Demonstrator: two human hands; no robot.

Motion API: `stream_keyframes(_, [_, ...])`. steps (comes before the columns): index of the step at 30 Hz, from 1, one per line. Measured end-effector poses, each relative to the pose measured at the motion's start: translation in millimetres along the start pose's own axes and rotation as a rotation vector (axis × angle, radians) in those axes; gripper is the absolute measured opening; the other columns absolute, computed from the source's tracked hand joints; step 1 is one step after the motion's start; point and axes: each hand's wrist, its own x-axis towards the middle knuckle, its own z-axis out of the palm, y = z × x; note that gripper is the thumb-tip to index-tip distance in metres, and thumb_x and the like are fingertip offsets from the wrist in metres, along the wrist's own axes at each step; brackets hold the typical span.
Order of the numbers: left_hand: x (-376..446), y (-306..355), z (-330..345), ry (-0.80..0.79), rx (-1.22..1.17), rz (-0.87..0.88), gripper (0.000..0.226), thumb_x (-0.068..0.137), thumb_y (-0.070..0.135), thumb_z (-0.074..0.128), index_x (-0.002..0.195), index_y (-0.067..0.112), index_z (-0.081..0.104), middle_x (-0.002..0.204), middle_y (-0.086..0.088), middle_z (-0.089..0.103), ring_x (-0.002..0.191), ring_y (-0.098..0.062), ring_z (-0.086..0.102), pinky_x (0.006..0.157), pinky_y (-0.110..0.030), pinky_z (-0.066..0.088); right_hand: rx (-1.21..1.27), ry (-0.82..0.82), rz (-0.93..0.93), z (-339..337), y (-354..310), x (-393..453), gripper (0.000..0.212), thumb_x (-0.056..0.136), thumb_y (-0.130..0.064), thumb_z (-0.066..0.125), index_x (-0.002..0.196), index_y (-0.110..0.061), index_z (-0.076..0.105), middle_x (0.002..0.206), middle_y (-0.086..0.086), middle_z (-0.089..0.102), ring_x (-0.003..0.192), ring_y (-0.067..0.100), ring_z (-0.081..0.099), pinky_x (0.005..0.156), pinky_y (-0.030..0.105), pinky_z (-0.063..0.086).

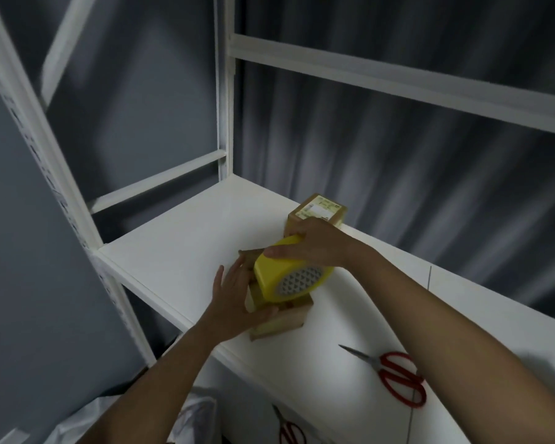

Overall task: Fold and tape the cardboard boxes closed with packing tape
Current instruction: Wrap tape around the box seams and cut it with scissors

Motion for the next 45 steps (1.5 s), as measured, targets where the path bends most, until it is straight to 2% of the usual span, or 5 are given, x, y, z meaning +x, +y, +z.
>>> stream_keyframes(17, [12, -5, -3, -0.051, -0.037, 0.027, 0.075, 0.060, 0.090, 0.047, 0.112, 0.038, 0.031, 0.143, 0.003, 0.030, 0.140, -0.008, 0.011, 0.108, -0.046, 0.032, -0.457, -0.060, 0.210, 27, 81, 3, 0.075, 0.068, -0.084, 0.050, 0.098, -0.018, 0.066, 0.090, -0.002, 0.065, 0.073, 0.014, 0.057, 0.064, 0.026, 0.040])
stream_keyframes(25, [36, 81, 18, -0.180, 0.309, -0.517, 0.071, 0.092, 0.061, 0.028, 0.145, 0.014, 0.018, 0.156, -0.007, 0.007, 0.143, -0.033, -0.018, 0.112, -0.061, 0.012, -0.548, -0.081, 0.145, 36, 84, 13, 0.069, 0.076, -0.080, 0.045, 0.100, -0.018, 0.064, 0.092, -0.002, 0.062, 0.079, 0.016, 0.056, 0.068, 0.026, 0.039])
stream_keyframes(30, [35, 82, 24, -0.212, 0.692, -0.379, 0.083, 0.090, 0.063, 0.026, 0.150, 0.017, -0.007, 0.154, -0.015, -0.024, 0.138, -0.041, -0.027, 0.109, -0.062, -0.014, -0.208, -0.014, 0.060, 32, 105, 3, 0.059, 0.081, -0.068, 0.051, 0.131, -0.038, 0.047, 0.133, -0.004, 0.051, 0.117, 0.020, 0.049, 0.094, 0.032, 0.041])
stream_keyframes(36, [41, 84, 27, -0.386, 0.683, -0.187, 0.075, 0.081, 0.068, 0.007, 0.149, 0.037, 0.002, 0.158, -0.003, 0.003, 0.141, -0.042, -0.018, 0.105, -0.071, 0.002, 0.381, 0.064, 0.183, 33, 148, -30, 0.051, 0.084, -0.065, 0.053, 0.127, -0.039, 0.048, 0.131, -0.007, 0.049, 0.115, 0.018, 0.049, 0.096, 0.035, 0.046])
stream_keyframes(45, [41, 74, 30, -0.371, 0.676, -0.164, 0.091, 0.070, 0.077, 0.046, 0.145, 0.039, 0.010, 0.157, -0.004, 0.001, 0.143, -0.040, -0.011, 0.106, -0.069, 0.004, 0.175, 0.207, 0.198, 34, 136, -31, 0.045, 0.073, -0.068, 0.063, 0.094, -0.029, 0.059, 0.095, -0.006, 0.061, 0.087, 0.014, 0.057, 0.075, 0.031, 0.049])
